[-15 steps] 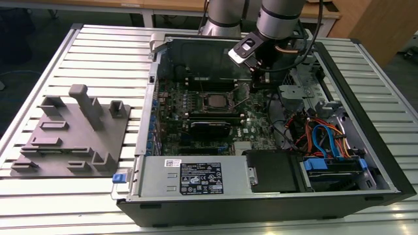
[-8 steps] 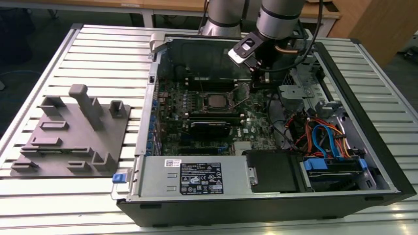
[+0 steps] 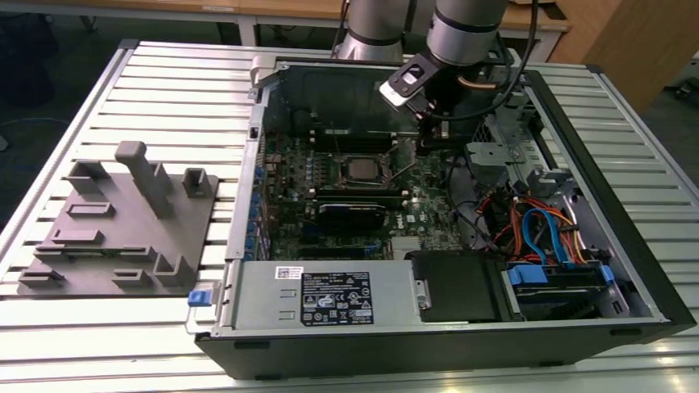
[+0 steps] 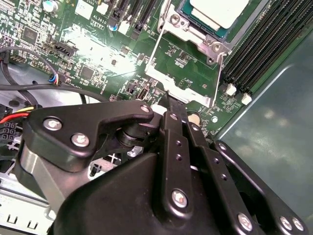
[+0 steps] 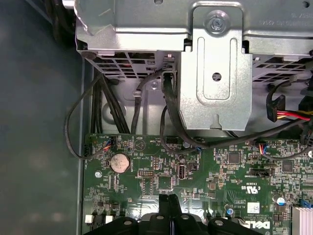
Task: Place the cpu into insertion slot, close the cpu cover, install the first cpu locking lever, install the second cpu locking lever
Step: 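Close the cpu cover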
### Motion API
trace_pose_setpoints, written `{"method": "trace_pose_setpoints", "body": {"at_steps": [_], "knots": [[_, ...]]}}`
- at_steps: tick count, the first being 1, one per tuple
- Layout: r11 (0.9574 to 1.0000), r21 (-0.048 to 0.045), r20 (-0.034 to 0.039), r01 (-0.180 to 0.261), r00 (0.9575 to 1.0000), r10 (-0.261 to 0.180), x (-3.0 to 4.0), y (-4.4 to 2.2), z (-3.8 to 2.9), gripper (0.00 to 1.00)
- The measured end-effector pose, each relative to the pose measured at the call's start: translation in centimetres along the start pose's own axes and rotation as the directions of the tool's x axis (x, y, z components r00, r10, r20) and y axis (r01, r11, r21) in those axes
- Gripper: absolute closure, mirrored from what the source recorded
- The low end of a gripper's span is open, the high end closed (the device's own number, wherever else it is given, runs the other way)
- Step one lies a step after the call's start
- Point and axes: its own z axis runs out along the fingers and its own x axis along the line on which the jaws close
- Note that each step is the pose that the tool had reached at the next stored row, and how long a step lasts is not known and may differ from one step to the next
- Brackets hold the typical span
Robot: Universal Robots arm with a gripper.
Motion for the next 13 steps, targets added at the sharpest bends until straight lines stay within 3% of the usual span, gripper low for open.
{"method": "trace_pose_setpoints", "body": {"at_steps": [13], "knots": [[1.0000, 0.0002, 0.0000, 0.000, 1.0000, 0.000, 0.00, -0.45, 0.12, 0.90]]}}
